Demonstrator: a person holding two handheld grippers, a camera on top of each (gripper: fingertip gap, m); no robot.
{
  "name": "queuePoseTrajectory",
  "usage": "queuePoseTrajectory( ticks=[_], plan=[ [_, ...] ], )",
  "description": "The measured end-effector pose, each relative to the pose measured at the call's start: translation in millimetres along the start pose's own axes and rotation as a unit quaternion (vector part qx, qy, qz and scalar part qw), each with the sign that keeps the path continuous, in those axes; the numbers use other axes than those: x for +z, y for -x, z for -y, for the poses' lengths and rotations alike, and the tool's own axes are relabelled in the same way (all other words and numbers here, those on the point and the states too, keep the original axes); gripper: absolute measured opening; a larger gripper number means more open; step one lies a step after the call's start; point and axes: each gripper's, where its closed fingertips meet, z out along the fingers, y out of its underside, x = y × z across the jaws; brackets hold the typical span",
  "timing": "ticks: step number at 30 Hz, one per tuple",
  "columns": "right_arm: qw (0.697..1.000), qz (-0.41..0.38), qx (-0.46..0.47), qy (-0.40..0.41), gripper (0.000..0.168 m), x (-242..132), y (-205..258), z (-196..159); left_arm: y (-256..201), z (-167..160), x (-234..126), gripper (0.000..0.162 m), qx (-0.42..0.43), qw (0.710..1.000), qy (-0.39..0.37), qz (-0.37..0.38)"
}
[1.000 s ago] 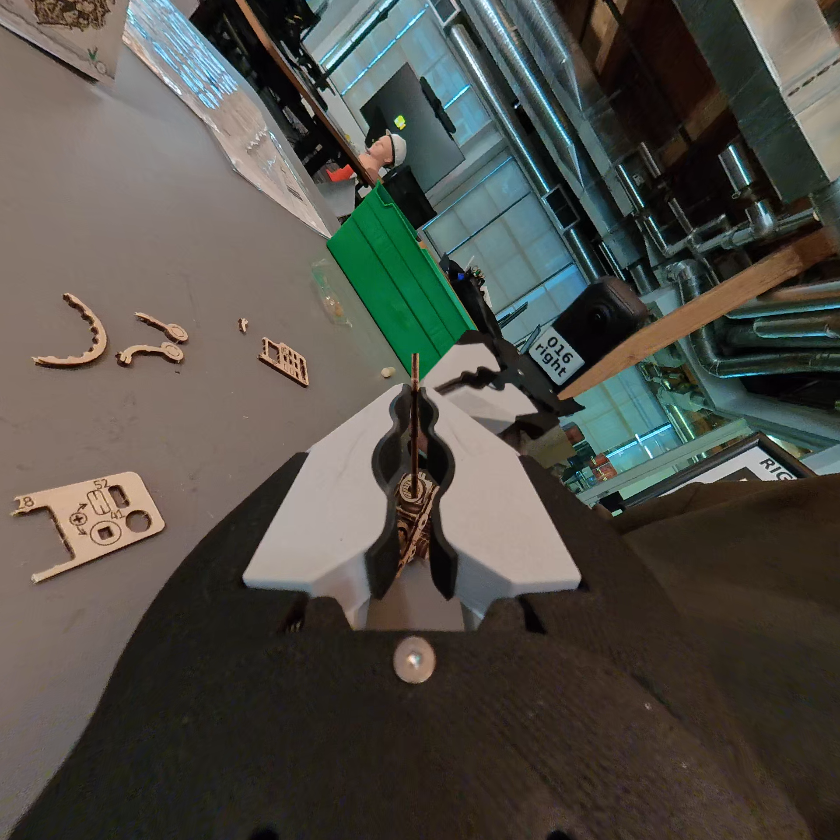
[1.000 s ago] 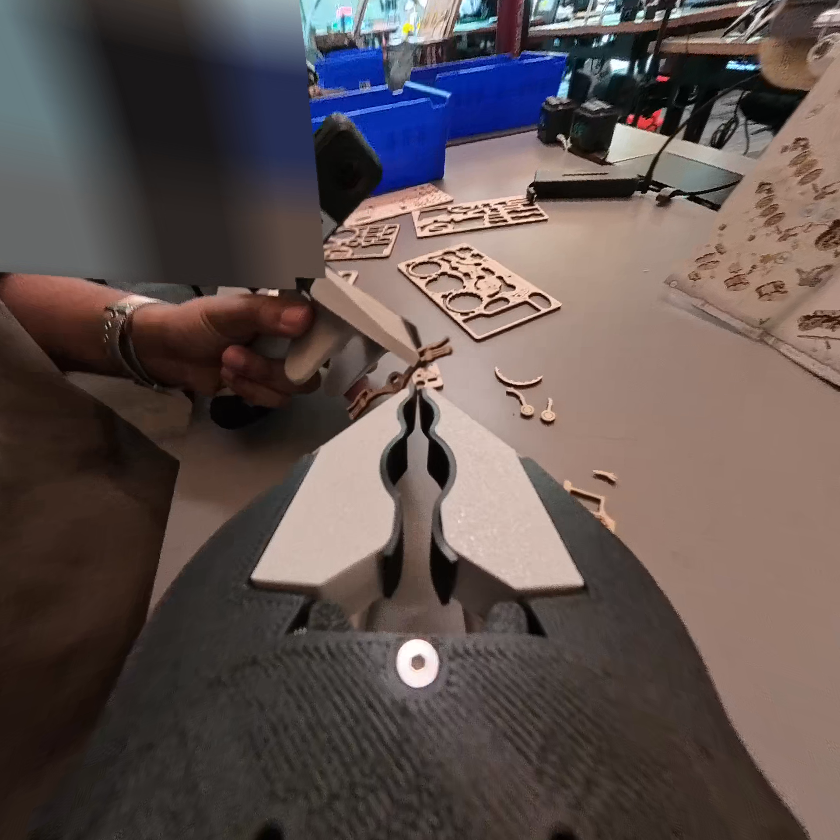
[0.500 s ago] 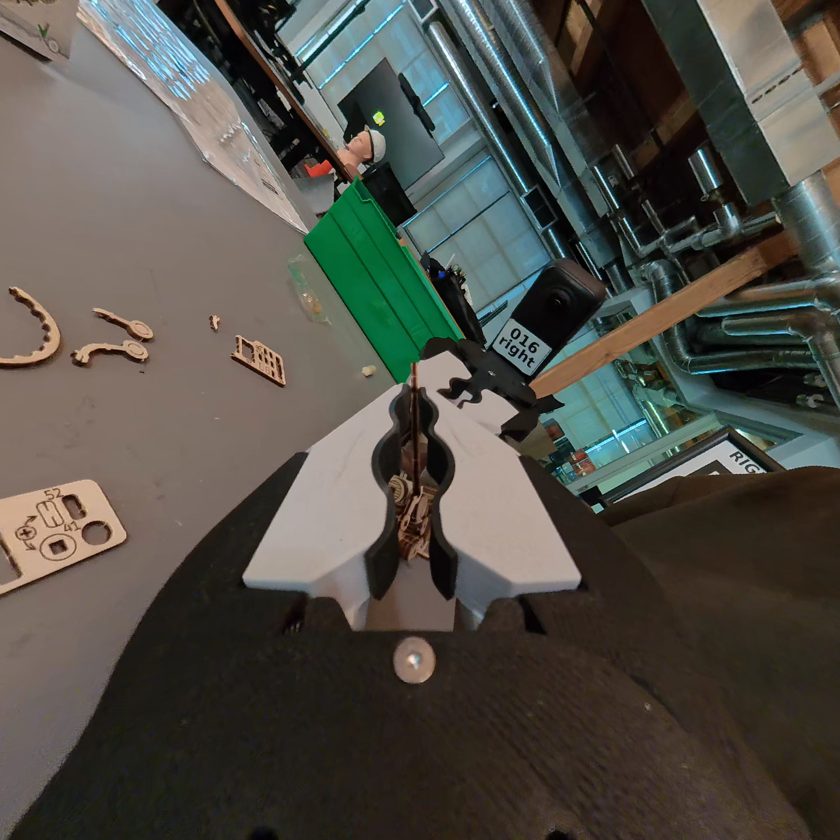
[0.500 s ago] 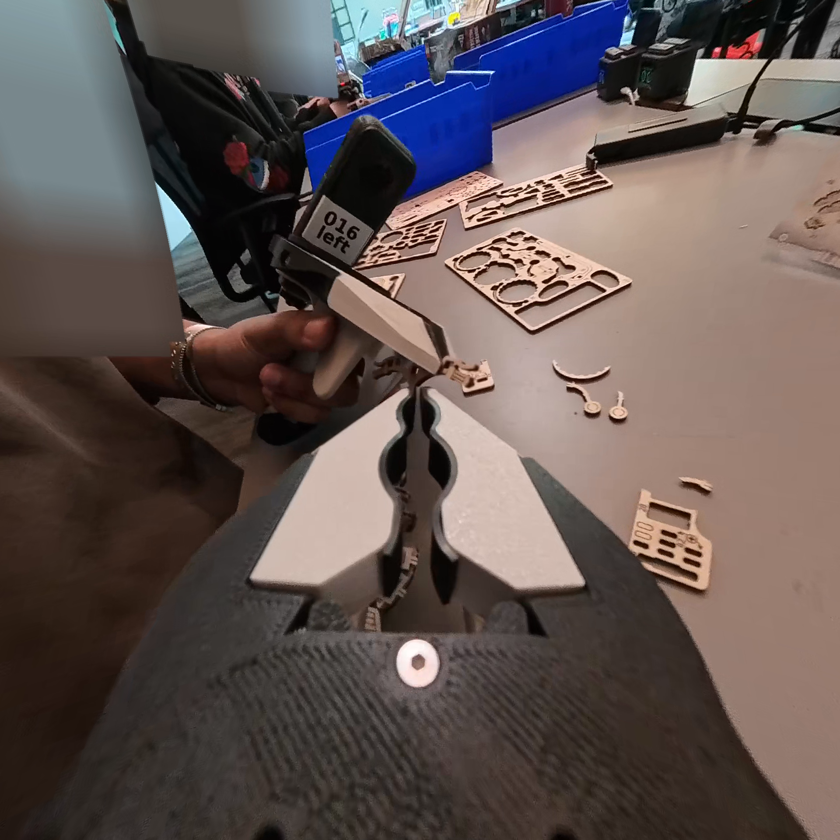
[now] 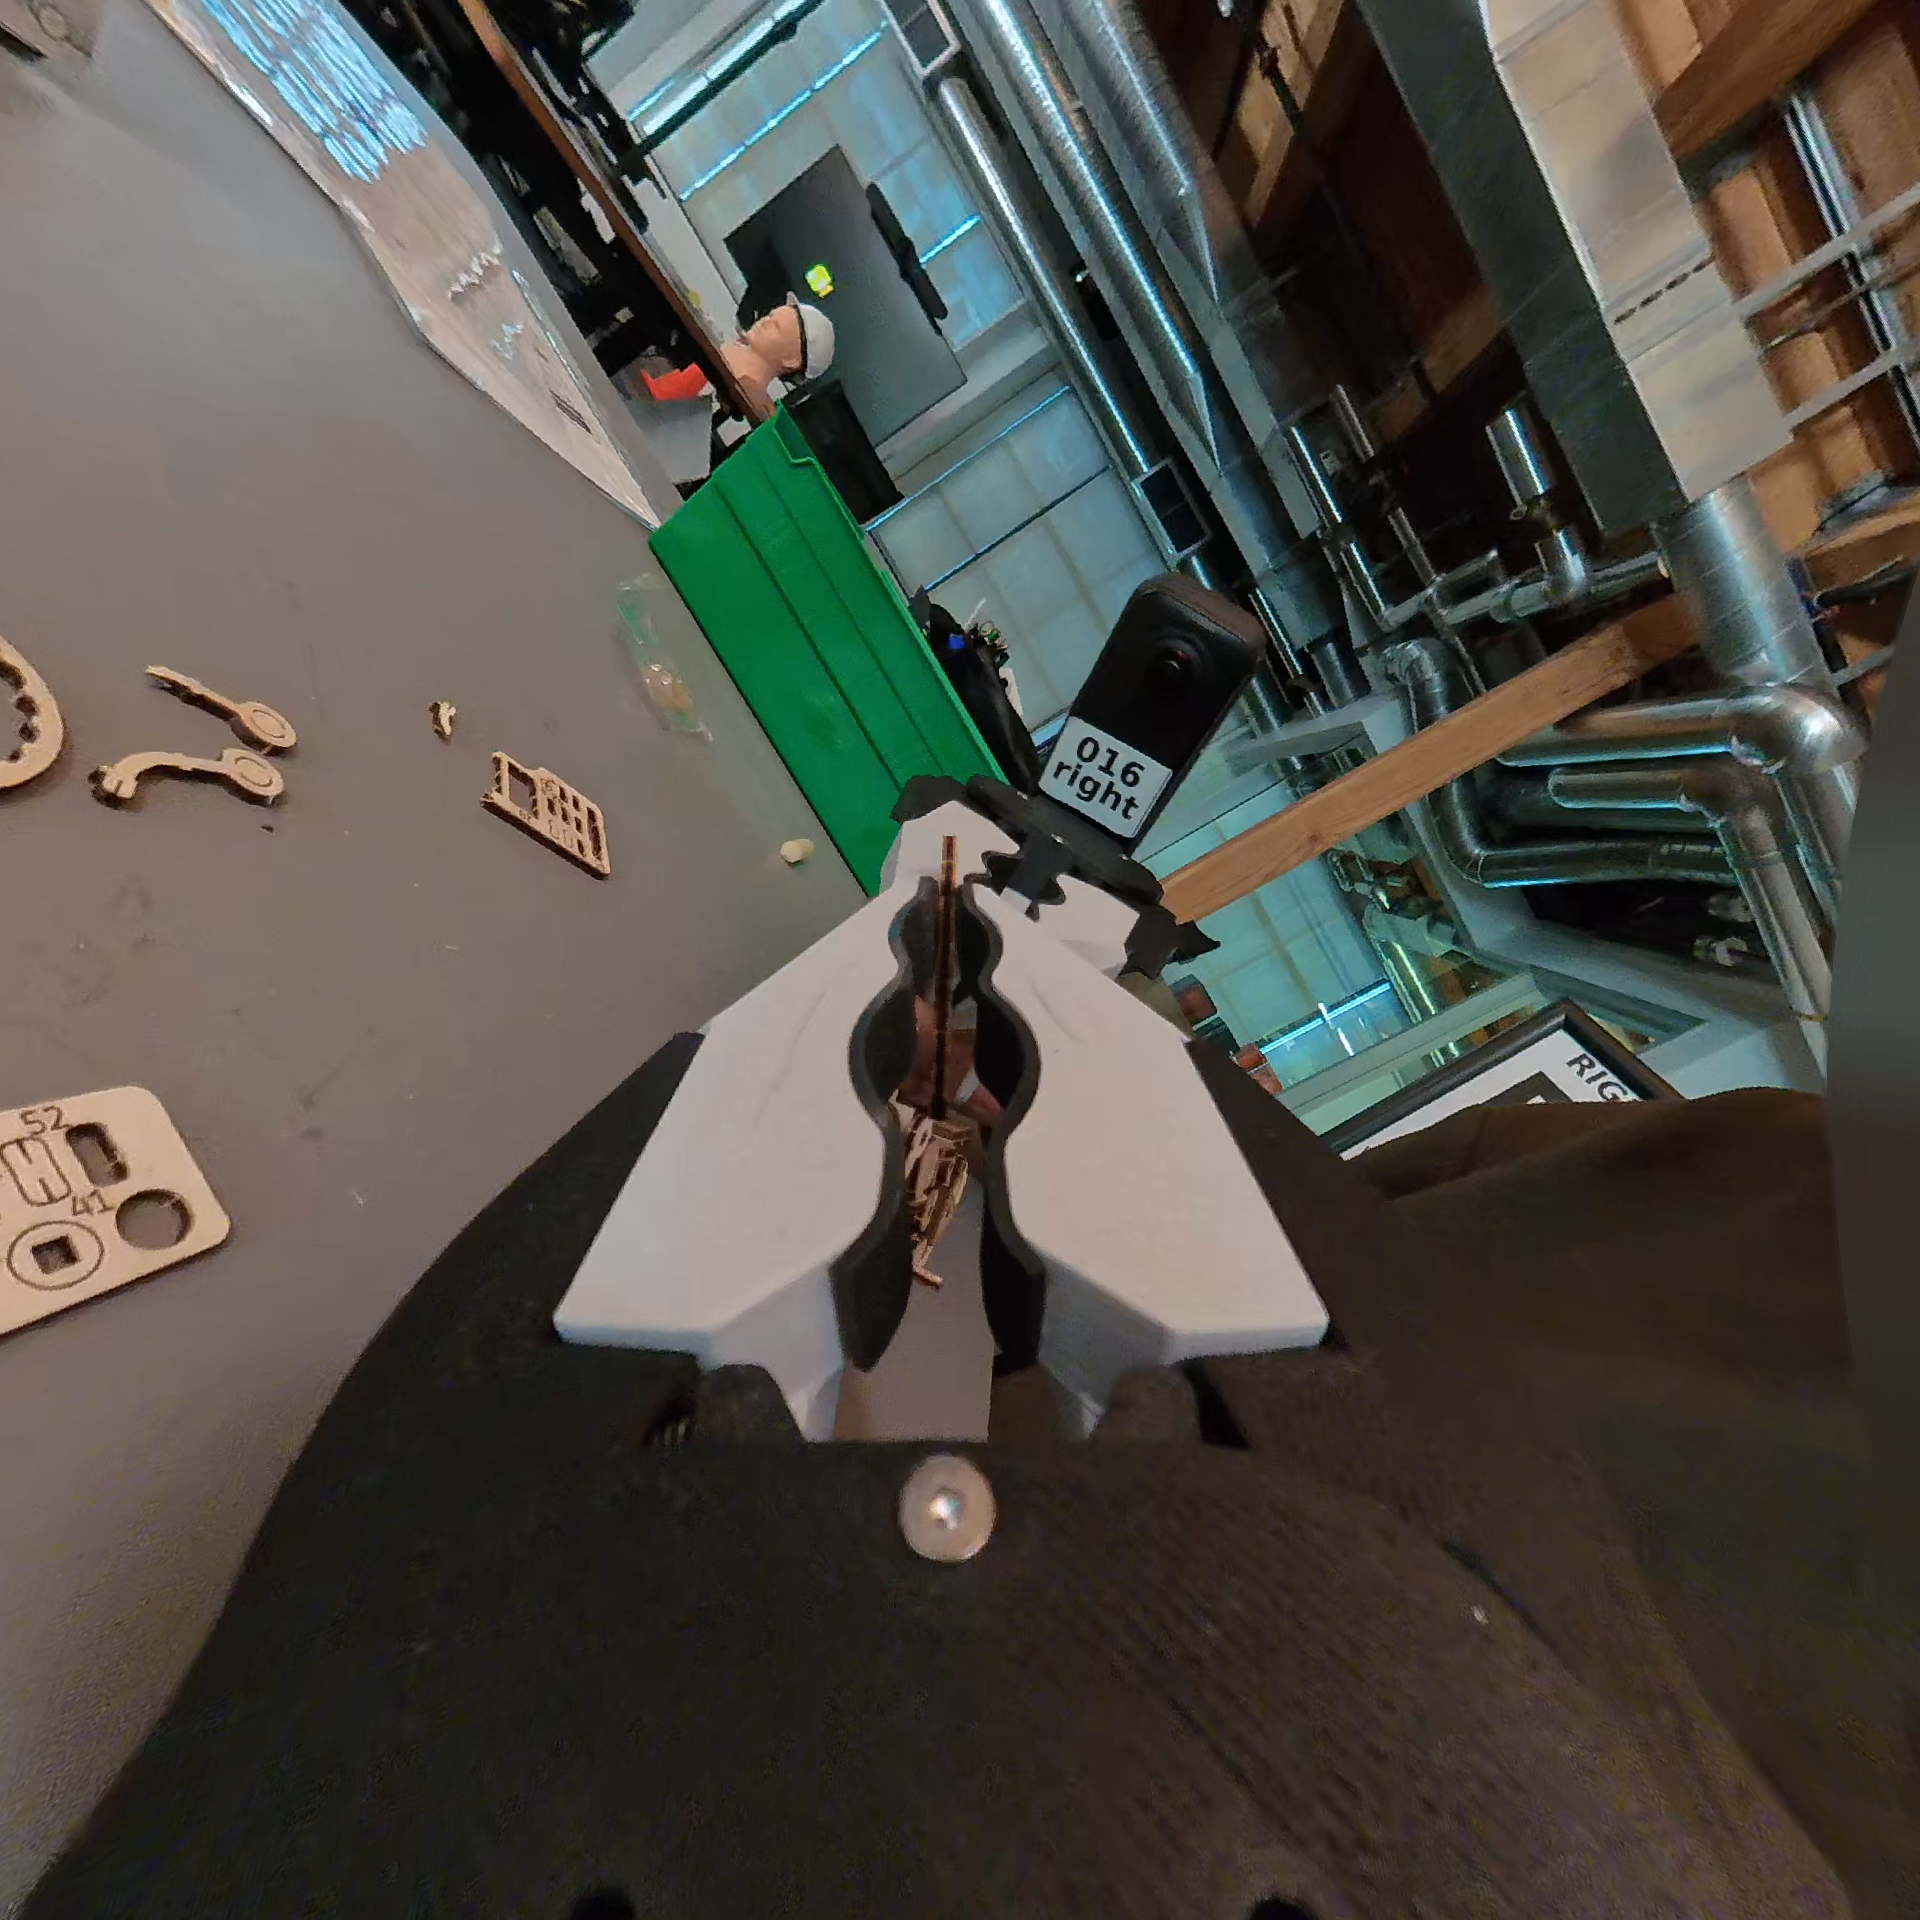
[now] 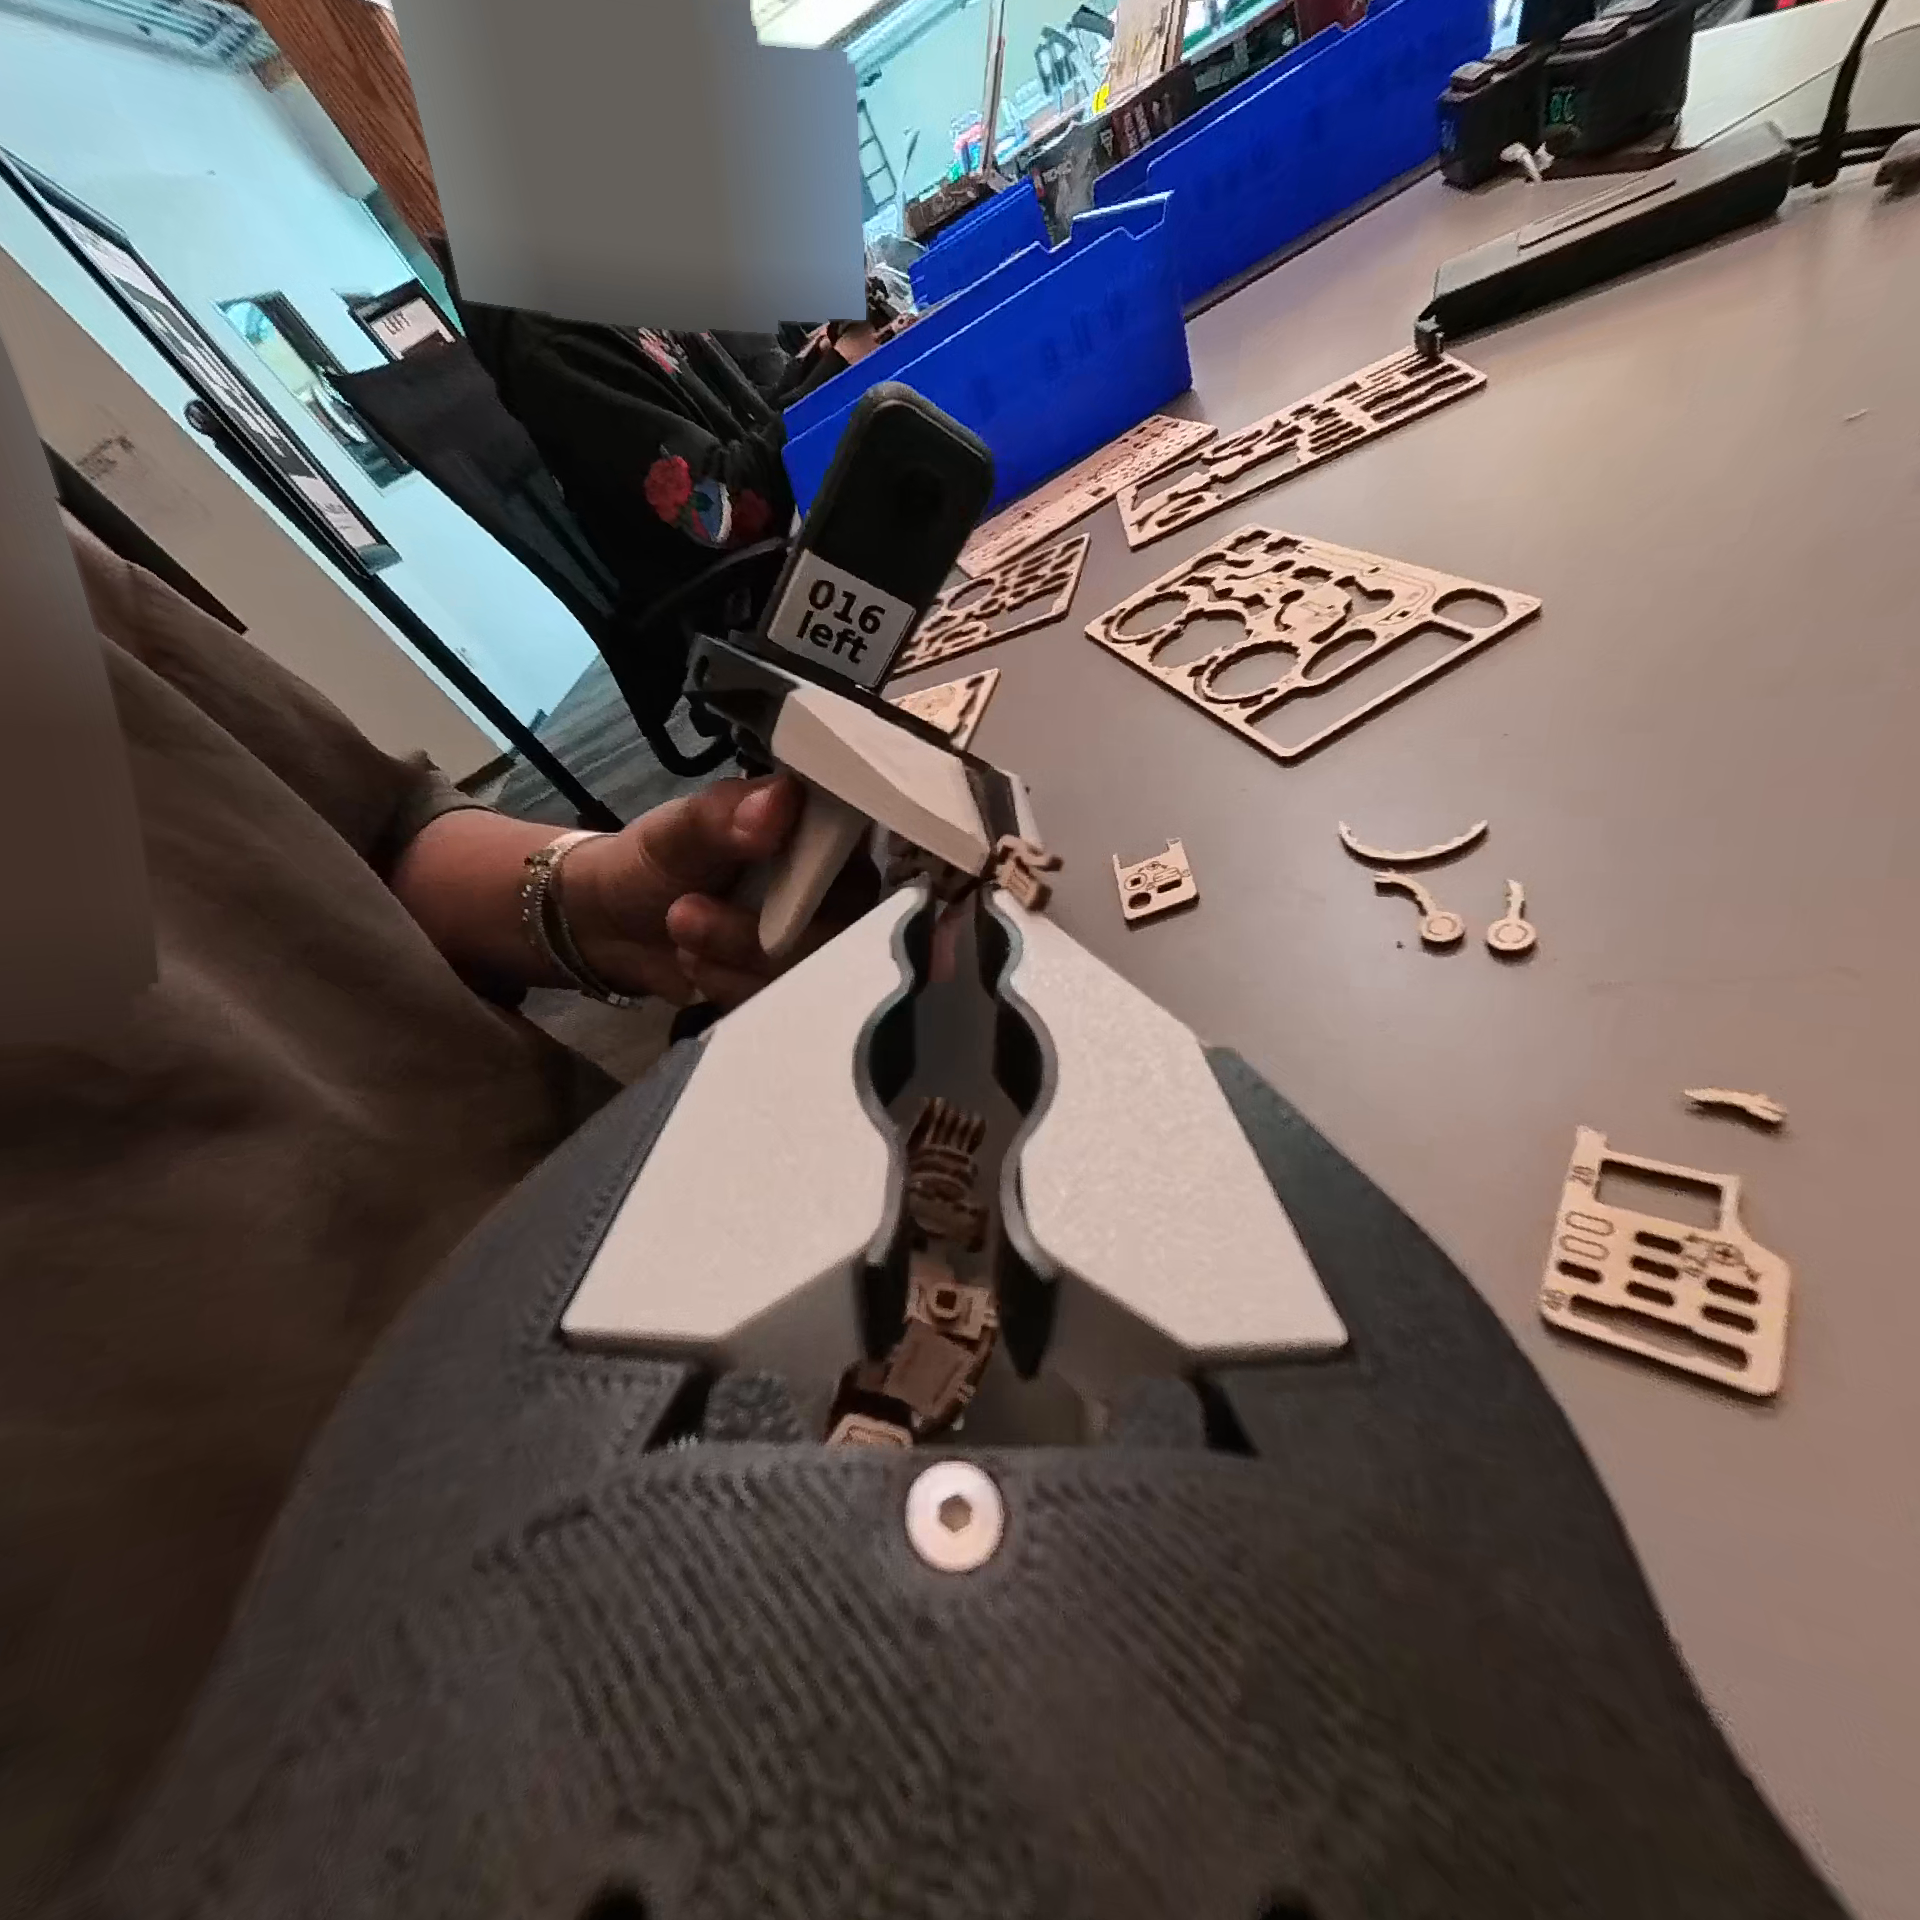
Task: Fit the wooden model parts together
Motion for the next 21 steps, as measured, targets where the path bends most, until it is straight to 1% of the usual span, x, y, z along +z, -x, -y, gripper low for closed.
queuePoseTrajectory(
  ticks=[1,2,5,7,9,12,14,15,17,19,21],
  plan=[
    [1.0,0.002,0.007,0.001,0.005,-0.2,-0.2,-0.4,0.2,-0.1,0.1,0.0,-0.003,1.0,0.0,0.0],
    [1.0,0.004,0.011,-0.001,0.004,-0.6,-0.2,-0.1,0.5,0.3,-0.1,0.005,-0.007,1.0,-0.001,0.0],
    [0.999,0.013,0.013,-0.029,0.001,-7.0,1.4,8.1,0.4,7.3,-3.0,0.035,-0.009,1.0,-0.018,-0.001],
    [0.999,0.015,-0.001,-0.051,0.001,-14.4,1.9,15.0,-3.2,12.0,-5.9,0.037,-0.005,1.0,-0.027,-0.013],
    [0.998,0.018,-0.018,-0.065,0.001,-21.4,3.2,19.6,-4.7,10.7,-5.8,0.04,0.003,1.0,-0.016,-0.018],
    [0.996,0.028,-0.032,-0.085,0.001,-28.1,7.2,25.6,-11.5,2.9,-2.0,0.038,0.012,0.999,0.008,-0.037],
    [0.995,0.031,-0.034,-0.084,0.001,-28.3,8.6,25.1,-15.5,-2.9,1.1,0.034,0.019,0.999,0.021,-0.044],
    [0.995,0.036,-0.035,-0.083,0.001,-27.7,10.2,24.7,-15.5,-5.5,2.4,0.03,0.024,0.999,0.026,-0.041],
    [0.996,0.035,-0.029,-0.081,0.001,-25.4,10.4,23.4,-18.1,-9.5,3.8,0.012,0.036,0.998,0.035,-0.044],
    [0.996,0.029,-0.022,-0.08,0.002,-24.6,7.8,22.8,-20.4,-8.1,2.9,0.001,0.043,0.997,0.032,-0.047],
    [0.997,0.024,-0.018,-0.077,0.003,-24.1,5.4,22.4,-19.9,-7.8,2.5,0.0,0.048,0.997,0.034,-0.043]
  ],
)
